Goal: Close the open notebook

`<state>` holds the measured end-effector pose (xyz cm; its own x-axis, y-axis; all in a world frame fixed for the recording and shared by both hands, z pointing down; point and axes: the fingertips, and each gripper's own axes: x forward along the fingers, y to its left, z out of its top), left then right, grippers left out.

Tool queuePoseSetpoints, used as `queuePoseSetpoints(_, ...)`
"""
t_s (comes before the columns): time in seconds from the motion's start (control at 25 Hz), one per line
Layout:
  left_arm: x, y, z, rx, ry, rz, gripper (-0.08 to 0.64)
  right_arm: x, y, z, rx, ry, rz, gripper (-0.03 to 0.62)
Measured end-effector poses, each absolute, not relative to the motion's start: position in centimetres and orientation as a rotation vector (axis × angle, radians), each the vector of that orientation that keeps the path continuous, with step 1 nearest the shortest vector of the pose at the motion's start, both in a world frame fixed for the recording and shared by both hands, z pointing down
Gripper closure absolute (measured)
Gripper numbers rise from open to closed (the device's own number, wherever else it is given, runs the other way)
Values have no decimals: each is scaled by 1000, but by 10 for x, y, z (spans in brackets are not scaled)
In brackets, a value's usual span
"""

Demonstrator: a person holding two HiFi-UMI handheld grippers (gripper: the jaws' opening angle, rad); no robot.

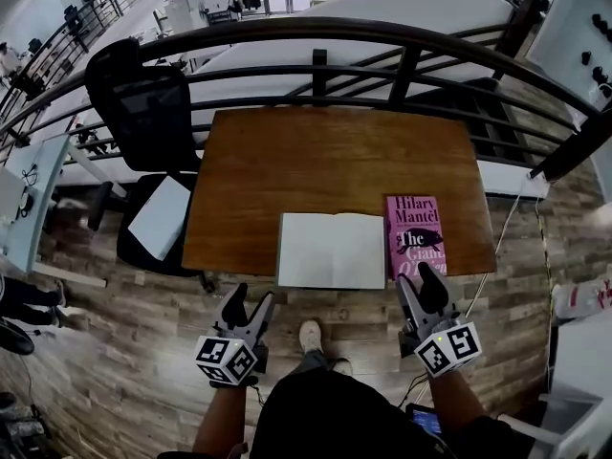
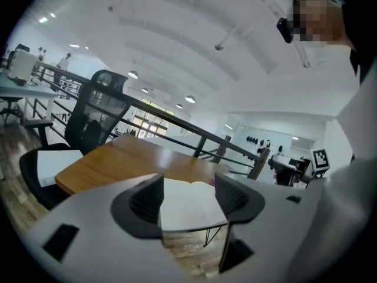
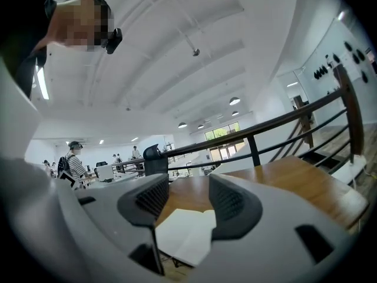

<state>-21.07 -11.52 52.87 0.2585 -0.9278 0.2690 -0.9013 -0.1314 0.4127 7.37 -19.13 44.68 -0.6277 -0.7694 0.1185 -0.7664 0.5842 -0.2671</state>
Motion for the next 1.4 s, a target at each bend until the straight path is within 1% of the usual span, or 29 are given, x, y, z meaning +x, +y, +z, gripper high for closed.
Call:
queuePoseSetpoints(0.32, -215, -127, 602, 1922, -1518, -23, 285, 50, -195, 483, -1388, 2798, -563, 385)
queuePoseSetpoints(0.56, -211, -132, 655, 1733, -1443, -86, 296, 62, -188, 507, -1434, 2757, -669, 391)
queuePoseSetpoints(0.88, -197, -138, 698, 1553, -1353, -156, 298, 71, -191, 526, -1450, 2759, -757, 402)
queuePoseSetpoints(1.08, -198, -144, 713, 1453, -1328, -233, 368, 69, -189, 531, -1412, 2784, -768, 405)
queuePoseSetpoints(1.24, -194, -152, 715, 1408, -1283, -312, 385, 73, -189, 534, -1414, 2786, -797, 407)
queuePoseSetpoints(1.4, -191, -157, 709, 1414, -1290, -329, 481, 77, -192, 532, -1411, 2794, -796, 413)
